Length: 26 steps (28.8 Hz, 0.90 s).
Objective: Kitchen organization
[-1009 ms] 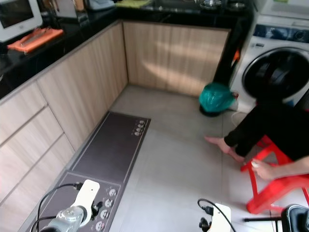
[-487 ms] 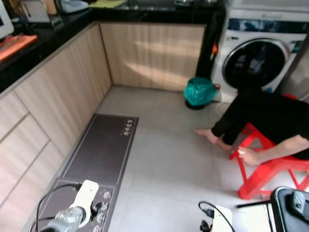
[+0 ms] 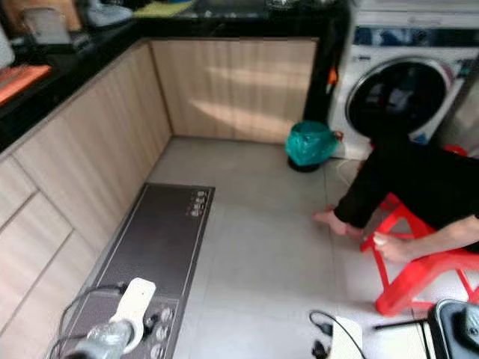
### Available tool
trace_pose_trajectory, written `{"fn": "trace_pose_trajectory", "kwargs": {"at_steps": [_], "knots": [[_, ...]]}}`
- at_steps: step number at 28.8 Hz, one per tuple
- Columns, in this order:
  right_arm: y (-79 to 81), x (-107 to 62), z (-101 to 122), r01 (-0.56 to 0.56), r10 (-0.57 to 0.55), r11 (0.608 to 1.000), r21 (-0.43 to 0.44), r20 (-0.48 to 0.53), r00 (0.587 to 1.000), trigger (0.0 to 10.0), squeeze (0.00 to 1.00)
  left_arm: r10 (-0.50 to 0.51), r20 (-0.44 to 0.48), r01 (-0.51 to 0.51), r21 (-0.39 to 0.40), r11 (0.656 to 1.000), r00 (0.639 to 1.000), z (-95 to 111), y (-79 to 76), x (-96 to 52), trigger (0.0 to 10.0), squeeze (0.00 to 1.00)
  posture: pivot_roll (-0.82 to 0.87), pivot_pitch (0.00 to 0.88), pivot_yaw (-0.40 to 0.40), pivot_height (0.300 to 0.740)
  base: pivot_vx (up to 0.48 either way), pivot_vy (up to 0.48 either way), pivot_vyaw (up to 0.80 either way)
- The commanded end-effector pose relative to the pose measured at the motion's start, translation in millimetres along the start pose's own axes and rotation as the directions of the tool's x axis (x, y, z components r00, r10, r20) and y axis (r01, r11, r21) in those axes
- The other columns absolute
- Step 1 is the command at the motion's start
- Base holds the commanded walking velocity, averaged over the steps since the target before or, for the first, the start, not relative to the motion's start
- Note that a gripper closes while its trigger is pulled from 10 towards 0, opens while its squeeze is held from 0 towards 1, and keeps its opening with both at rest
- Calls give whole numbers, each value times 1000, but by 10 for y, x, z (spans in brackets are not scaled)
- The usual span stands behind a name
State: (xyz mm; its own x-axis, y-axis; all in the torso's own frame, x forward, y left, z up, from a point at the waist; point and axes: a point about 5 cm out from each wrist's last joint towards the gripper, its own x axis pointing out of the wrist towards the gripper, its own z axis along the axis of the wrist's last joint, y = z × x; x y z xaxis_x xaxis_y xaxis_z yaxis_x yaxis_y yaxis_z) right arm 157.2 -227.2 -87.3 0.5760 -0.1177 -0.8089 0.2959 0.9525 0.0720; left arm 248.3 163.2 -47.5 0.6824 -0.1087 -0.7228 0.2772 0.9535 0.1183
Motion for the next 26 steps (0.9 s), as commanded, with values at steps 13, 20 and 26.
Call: {"fn": "trace_pose_trajectory", "kwargs": {"at_steps": [13,20,26], "knots": [[88,16,25,-21,21,1000,3,12,1000,10000,0,21,-54,-21,-7,1000,998,-160,99,-41,10000,0,-62,0,42,740,318,0,0],[92,17,24,-20,20,1000,4,14,1000,10000,0,16,-53,-17,-6,1000,998,-151,91,-38,10000,0,-66,0,47,740,324,0,0],[97,17,24,-23,23,1000,4,14,1000,10000,0,18,-56,-18,-5,1000,998,-155,97,-40,10000,0,-66,0,49,740,339,0,0]]}}
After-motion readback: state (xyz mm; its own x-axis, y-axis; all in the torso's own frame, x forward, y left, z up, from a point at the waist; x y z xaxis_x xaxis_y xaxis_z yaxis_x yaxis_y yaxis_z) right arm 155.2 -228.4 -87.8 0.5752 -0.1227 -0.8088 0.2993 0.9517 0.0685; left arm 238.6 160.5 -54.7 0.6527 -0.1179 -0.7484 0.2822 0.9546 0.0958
